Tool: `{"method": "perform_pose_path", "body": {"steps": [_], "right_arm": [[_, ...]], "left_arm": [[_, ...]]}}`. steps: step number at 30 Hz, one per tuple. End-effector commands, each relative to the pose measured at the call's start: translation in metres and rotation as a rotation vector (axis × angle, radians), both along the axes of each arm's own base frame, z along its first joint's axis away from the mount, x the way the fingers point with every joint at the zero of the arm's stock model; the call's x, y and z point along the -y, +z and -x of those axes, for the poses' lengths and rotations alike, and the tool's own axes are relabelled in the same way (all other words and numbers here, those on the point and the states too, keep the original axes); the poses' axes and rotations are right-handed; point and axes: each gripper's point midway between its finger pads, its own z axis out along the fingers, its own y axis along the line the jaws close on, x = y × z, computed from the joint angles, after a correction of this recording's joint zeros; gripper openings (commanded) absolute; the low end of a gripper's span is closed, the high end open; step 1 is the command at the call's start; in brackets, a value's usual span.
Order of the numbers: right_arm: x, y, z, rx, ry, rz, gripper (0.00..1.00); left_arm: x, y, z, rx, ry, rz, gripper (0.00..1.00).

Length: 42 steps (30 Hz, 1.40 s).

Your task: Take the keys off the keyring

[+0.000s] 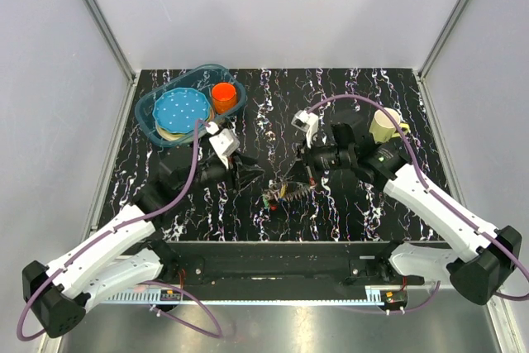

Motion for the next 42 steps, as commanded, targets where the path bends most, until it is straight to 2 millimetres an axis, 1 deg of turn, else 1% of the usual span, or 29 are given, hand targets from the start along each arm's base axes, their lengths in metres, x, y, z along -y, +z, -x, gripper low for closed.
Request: {"method": "perform_pose_path", "body": {"steps": [1, 2, 3, 4, 5, 6, 7, 10, 12, 16, 17, 21, 24, 32, 37, 40, 42], "right_arm": [[-0.002, 0.025, 0.031, -0.015, 0.200, -0.046, 0.00], [-0.002, 0.023, 0.032, -0.024, 0.212, -0.040, 0.00], [0.000, 0.022, 0.036, -0.039, 0.220, -0.031, 0.00], [-0.001, 0.025, 0.040, -0.044, 0.247, -0.043, 0.00], [-0.001, 0.024, 0.042, -0.063, 0.259, -0.041, 0.00], [-0.002, 0.026, 0.043, -0.072, 0.266, -0.047, 0.00], [-0.003, 0.029, 0.046, -0.084, 0.284, -0.059, 0.00], [-0.005, 0.032, 0.051, -0.104, 0.323, -0.081, 0.00], [-0.006, 0.032, 0.053, -0.113, 0.341, -0.090, 0.00], [-0.006, 0.031, 0.058, -0.103, 0.372, -0.108, 0.00], [-0.006, 0.032, 0.059, -0.098, 0.378, -0.113, 0.00], [-0.005, 0.033, 0.062, -0.098, 0.389, -0.118, 0.00], [-0.005, 0.033, 0.063, -0.091, 0.398, -0.123, 0.00], [-0.003, 0.034, 0.067, -0.092, 0.407, -0.131, 0.00], [-0.003, 0.033, 0.069, -0.106, 0.418, -0.134, 0.00], [-0.003, 0.034, 0.068, -0.074, 0.430, -0.139, 0.00], [-0.003, 0.035, 0.068, -0.070, 0.430, -0.141, 0.00]], "left_arm": [[0.009, 0.014, 0.023, 0.142, -0.206, -0.066, 0.41], [0.013, 0.014, 0.034, 0.136, -0.274, -0.056, 0.41], [0.015, 0.017, 0.039, 0.138, -0.307, -0.048, 0.41], [0.018, 0.017, 0.050, 0.127, -0.377, -0.041, 0.41], [0.019, 0.017, 0.055, 0.124, -0.407, -0.035, 0.41], [0.020, 0.020, 0.059, 0.114, -0.436, -0.026, 0.41], [0.023, 0.020, 0.068, 0.099, -0.494, -0.016, 0.41], [0.028, 0.021, 0.083, 0.042, -0.601, 0.013, 0.42], [0.031, 0.024, 0.085, -0.013, -0.611, 0.037, 0.42], [0.038, 0.026, 0.081, -0.067, -0.611, 0.064, 0.40], [0.040, 0.023, 0.079, -0.090, -0.607, 0.064, 0.40], [0.046, 0.023, 0.075, -0.169, -0.607, 0.079, 0.35], [0.049, 0.022, 0.078, -0.193, -0.637, 0.080, 0.31], [0.049, 0.023, 0.081, -0.197, -0.669, 0.084, 0.26], [0.049, 0.023, 0.087, -0.187, -0.716, 0.085, 0.25], [0.049, 0.020, 0.091, -0.188, -0.736, 0.078, 0.24], [0.049, 0.018, 0.093, -0.196, -0.749, 0.072, 0.20]]}}
